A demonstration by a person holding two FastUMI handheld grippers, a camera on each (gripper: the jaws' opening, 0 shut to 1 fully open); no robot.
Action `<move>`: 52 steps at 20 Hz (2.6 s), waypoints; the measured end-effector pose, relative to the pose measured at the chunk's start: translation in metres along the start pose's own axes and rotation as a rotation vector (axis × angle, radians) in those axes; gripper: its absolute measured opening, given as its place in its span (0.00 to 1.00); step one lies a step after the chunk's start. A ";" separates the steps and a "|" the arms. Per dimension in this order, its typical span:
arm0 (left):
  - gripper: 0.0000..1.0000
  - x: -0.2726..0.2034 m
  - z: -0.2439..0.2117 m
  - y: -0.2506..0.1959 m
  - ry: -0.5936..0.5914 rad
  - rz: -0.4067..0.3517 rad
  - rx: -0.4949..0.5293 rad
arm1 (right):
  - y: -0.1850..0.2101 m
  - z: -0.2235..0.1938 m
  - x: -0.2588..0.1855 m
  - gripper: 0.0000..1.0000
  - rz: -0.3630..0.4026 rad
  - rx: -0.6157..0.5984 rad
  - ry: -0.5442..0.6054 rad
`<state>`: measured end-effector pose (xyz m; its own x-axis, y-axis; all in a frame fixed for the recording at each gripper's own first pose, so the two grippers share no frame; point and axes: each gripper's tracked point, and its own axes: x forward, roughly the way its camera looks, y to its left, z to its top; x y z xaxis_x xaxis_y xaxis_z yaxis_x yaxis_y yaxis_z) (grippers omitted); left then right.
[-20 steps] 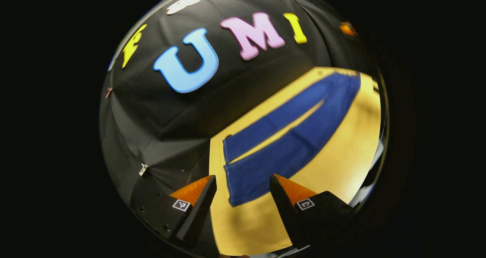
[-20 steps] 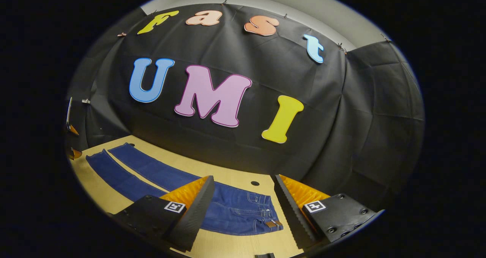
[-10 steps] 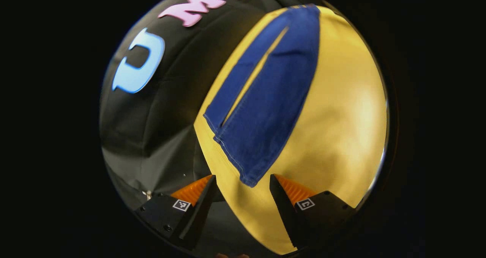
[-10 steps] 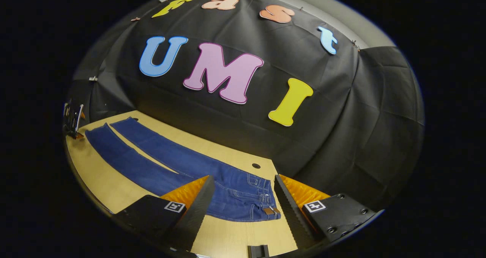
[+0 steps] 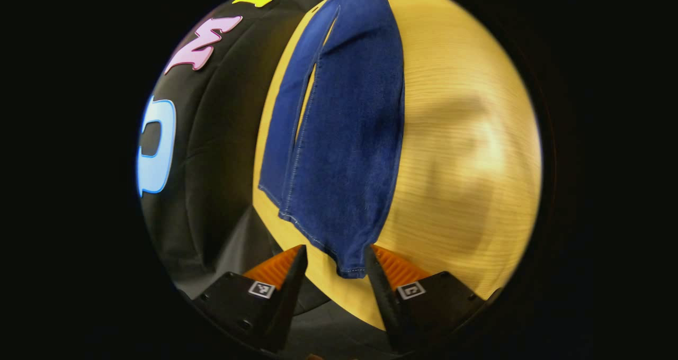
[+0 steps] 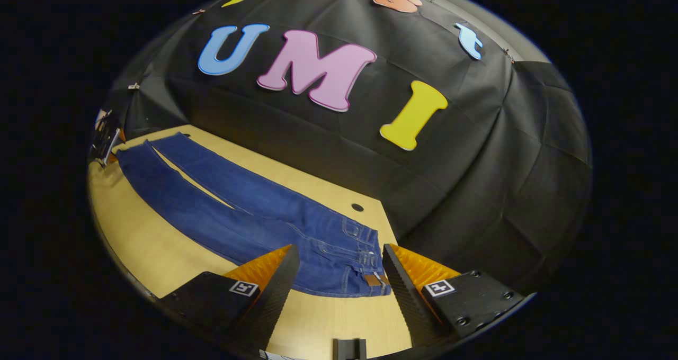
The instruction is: Grasp the waist and the cuffs of the jeans and fold them to make the two legs overlap; first hold the waist and fold one-third of the jeans toward the cuffs, then hold the cuffs and fold the remaining one-third in the same direction to finish folding.
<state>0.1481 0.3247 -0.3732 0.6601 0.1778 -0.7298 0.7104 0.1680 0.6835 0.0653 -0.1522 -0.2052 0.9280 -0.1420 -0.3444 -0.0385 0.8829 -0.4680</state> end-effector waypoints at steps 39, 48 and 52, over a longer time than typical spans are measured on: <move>0.02 0.001 0.001 -0.017 0.106 -0.151 -0.085 | -0.051 -0.184 0.140 0.77 0.559 -1.250 0.194; 0.02 0.002 0.007 -0.013 0.140 -0.006 -0.080 | -0.044 -0.185 0.160 0.20 0.522 -1.130 0.259; 0.02 0.005 0.009 -0.013 0.142 0.005 -0.149 | -0.043 -0.185 0.162 0.08 0.553 -1.132 0.244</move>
<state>0.1446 0.3144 -0.3860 0.6148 0.3124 -0.7241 0.6563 0.3065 0.6895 0.1484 -0.2963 -0.3916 0.6008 -0.0639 -0.7968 -0.7986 -0.0029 -0.6019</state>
